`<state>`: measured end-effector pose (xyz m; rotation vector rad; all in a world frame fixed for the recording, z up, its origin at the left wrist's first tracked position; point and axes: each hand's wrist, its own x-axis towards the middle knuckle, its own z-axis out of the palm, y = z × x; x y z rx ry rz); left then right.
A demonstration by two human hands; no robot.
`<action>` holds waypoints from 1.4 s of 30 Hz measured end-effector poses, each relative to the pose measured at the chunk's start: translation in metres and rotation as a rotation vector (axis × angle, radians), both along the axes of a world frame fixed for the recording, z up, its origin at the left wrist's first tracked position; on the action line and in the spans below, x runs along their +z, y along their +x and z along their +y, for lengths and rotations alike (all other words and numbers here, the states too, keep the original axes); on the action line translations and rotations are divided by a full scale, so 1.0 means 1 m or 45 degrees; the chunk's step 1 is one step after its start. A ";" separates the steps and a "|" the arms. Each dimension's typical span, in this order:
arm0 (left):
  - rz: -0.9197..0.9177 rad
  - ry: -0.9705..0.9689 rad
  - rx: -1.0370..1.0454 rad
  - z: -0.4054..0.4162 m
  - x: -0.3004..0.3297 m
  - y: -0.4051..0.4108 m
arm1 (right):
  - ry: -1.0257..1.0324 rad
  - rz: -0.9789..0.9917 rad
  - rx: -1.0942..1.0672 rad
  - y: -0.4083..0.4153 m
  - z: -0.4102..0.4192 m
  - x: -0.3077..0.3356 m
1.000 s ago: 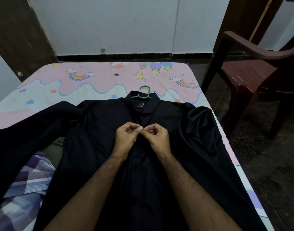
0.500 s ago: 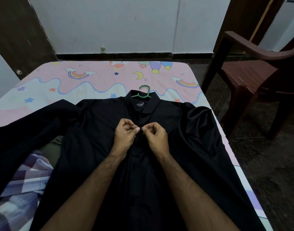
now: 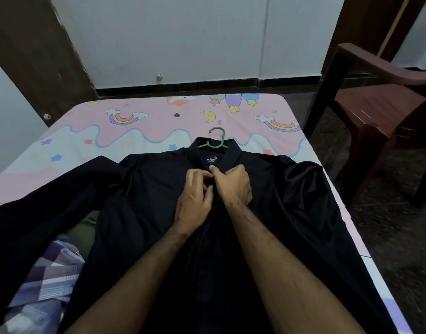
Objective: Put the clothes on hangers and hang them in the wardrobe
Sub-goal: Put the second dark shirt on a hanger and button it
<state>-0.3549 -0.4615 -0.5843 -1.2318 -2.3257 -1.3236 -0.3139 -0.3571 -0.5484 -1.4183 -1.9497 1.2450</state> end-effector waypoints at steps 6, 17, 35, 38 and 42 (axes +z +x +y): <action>-0.002 0.036 0.119 0.016 -0.008 -0.038 | 0.183 -0.018 0.055 0.009 -0.004 -0.016; 0.138 -0.247 0.154 0.022 -0.005 -0.041 | 0.516 0.323 -0.052 0.022 -0.019 -0.036; 0.043 -0.037 0.107 0.018 -0.009 -0.043 | -0.400 0.978 -0.081 0.034 0.001 -0.037; -0.166 -0.043 0.150 0.020 -0.004 -0.042 | -0.485 0.934 0.005 0.035 0.002 -0.036; -0.440 -0.144 0.160 0.017 0.006 -0.046 | -0.485 0.793 0.136 0.038 0.002 -0.034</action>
